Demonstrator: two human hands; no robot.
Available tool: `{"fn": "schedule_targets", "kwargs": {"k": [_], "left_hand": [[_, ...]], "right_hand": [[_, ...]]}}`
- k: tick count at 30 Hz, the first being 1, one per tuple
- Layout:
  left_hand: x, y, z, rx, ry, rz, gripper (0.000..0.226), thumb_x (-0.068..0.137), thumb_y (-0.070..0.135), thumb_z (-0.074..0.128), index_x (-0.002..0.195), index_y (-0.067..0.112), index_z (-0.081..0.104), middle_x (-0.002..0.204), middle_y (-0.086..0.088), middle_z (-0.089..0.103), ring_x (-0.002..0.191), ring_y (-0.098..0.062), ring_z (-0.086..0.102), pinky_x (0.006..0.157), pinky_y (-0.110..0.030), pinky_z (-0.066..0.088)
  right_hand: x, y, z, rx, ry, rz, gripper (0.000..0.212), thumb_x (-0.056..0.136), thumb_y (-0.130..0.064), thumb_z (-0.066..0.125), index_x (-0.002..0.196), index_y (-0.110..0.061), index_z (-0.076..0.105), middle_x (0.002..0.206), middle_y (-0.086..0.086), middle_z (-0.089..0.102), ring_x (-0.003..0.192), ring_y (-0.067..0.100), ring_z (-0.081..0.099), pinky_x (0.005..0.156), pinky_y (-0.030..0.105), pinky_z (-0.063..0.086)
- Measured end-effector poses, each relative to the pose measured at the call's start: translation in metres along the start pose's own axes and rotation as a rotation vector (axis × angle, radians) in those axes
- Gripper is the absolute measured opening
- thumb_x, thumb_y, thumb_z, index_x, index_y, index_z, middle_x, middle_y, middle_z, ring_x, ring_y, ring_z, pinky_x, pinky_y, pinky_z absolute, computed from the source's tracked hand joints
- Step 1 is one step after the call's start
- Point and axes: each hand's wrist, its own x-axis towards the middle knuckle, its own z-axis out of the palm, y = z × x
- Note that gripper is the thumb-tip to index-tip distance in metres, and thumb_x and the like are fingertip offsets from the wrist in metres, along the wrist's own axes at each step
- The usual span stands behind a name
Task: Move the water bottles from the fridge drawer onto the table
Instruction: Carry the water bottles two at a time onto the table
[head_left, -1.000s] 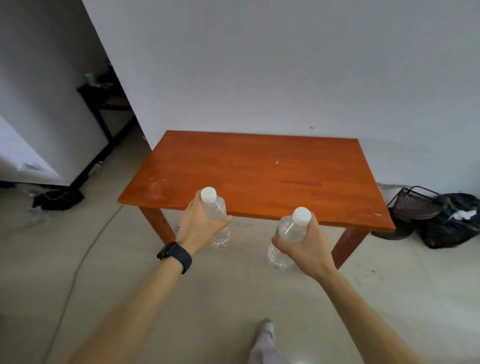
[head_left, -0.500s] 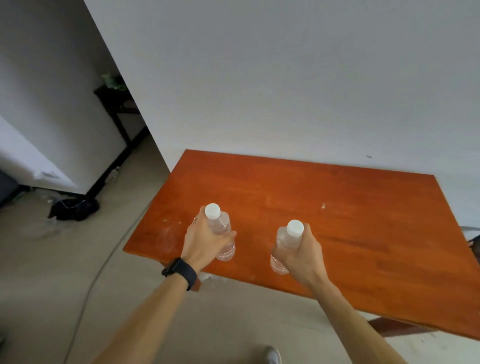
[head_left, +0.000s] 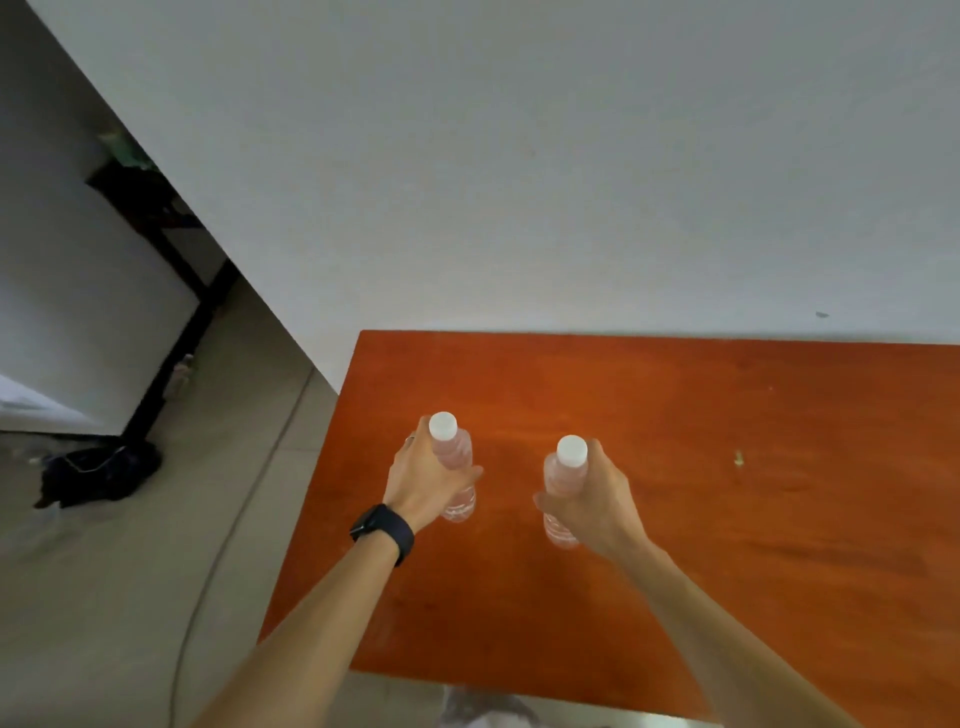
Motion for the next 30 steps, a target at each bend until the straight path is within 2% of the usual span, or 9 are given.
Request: {"fn": "schedule_targets", "kwargs": {"k": [3, 5, 8, 13, 19, 22, 25, 27, 30], "left_hand": [[0.056, -0.016, -0.022, -0.006, -0.011, 0.008, 0.069, 0.071, 0.042, 0.086, 0.125, 0.029, 0.046, 0.113, 0.005, 0.063, 0.104, -0.017, 0.063, 0.085, -0.035, 0.058], [0.094, -0.026, -0.035, -0.013, -0.013, 0.013, 0.071, 0.07, 0.043, 0.086, 0.127, 0.029, 0.045, 0.115, 0.004, 0.063, 0.105, -0.018, 0.063, 0.087, -0.038, 0.058], [0.149, -0.036, -0.05, -0.03, 0.013, 0.018, 0.072, 0.071, 0.041, 0.086, 0.128, 0.029, 0.046, 0.118, 0.004, 0.062, 0.106, -0.018, 0.063, 0.086, -0.034, 0.056], [0.227, -0.05, -0.063, -0.053, 0.042, 0.036, 0.07, 0.07, 0.041, 0.087, 0.127, 0.028, 0.048, 0.119, 0.002, 0.062, 0.106, -0.019, 0.062, 0.088, -0.038, 0.057], [0.294, -0.057, -0.078, -0.076, 0.013, 0.071, 0.066, 0.073, 0.045, 0.079, 0.128, 0.026, 0.048, 0.117, 0.002, 0.064, 0.103, -0.018, 0.064, 0.08, -0.029, 0.053], [0.315, -0.062, -0.088, -0.091, -0.005, 0.118, 0.068, 0.067, 0.059, 0.072, 0.123, 0.029, 0.048, 0.116, 0.004, 0.064, 0.101, -0.018, 0.064, 0.081, -0.034, 0.056], [0.325, -0.067, -0.09, -0.052, -0.01, 0.164, 0.061, 0.075, 0.047, 0.078, 0.123, 0.028, 0.046, 0.118, 0.001, 0.061, 0.104, -0.023, 0.063, 0.082, -0.041, 0.057], [0.325, -0.072, -0.09, -0.02, -0.057, 0.202, 0.068, 0.077, 0.037, 0.083, 0.132, 0.028, 0.043, 0.127, -0.003, 0.058, 0.111, -0.025, 0.061, 0.086, -0.04, 0.056], [0.323, -0.089, -0.089, 0.014, -0.165, 0.204, 0.099, 0.07, 0.039, 0.089, 0.147, 0.037, 0.026, 0.138, -0.003, 0.057, 0.119, -0.022, 0.059, 0.091, -0.034, 0.052]], "right_hand": [[0.035, -0.03, 0.024, -0.1, 0.044, -0.038, 0.063, 0.069, -0.033, 0.088, 0.119, -0.028, 0.049, 0.106, -0.012, 0.059, 0.093, 0.013, 0.062, 0.074, 0.028, 0.055], [0.062, -0.051, 0.039, -0.157, 0.066, -0.046, 0.07, 0.071, -0.036, 0.087, 0.129, -0.027, 0.049, 0.116, -0.009, 0.059, 0.1, 0.015, 0.062, 0.079, 0.031, 0.057], [0.109, -0.078, 0.06, -0.178, 0.103, -0.015, 0.077, 0.072, -0.041, 0.086, 0.136, -0.026, 0.047, 0.131, -0.002, 0.053, 0.107, 0.016, 0.057, 0.085, 0.033, 0.053], [0.19, -0.115, 0.094, -0.141, 0.136, 0.006, 0.079, 0.071, -0.045, 0.085, 0.137, -0.025, 0.047, 0.126, -0.003, 0.055, 0.107, 0.015, 0.056, 0.085, 0.028, 0.048], [0.27, -0.154, 0.128, -0.059, 0.166, -0.025, 0.077, 0.072, -0.042, 0.083, 0.136, -0.023, 0.045, 0.123, -0.001, 0.053, 0.104, 0.017, 0.056, 0.08, 0.026, 0.046], [0.297, -0.166, 0.142, -0.046, 0.173, -0.053, 0.073, 0.075, -0.041, 0.083, 0.135, -0.022, 0.045, 0.123, 0.0, 0.05, 0.099, 0.016, 0.055, 0.077, 0.026, 0.043], [0.309, -0.169, 0.151, -0.09, 0.143, -0.102, 0.08, 0.073, -0.046, 0.084, 0.136, -0.023, 0.041, 0.126, 0.0, 0.049, 0.097, 0.012, 0.049, 0.08, 0.028, 0.042], [0.31, -0.165, 0.152, -0.079, 0.111, -0.125, 0.083, 0.071, -0.05, 0.084, 0.137, -0.028, 0.039, 0.125, -0.006, 0.05, 0.105, 0.011, 0.05, 0.083, 0.027, 0.042], [0.307, -0.149, 0.147, -0.028, 0.029, -0.1, 0.09, 0.071, -0.054, 0.083, 0.142, -0.035, 0.032, 0.134, -0.009, 0.05, 0.118, 0.012, 0.053, 0.091, 0.03, 0.047]]}}
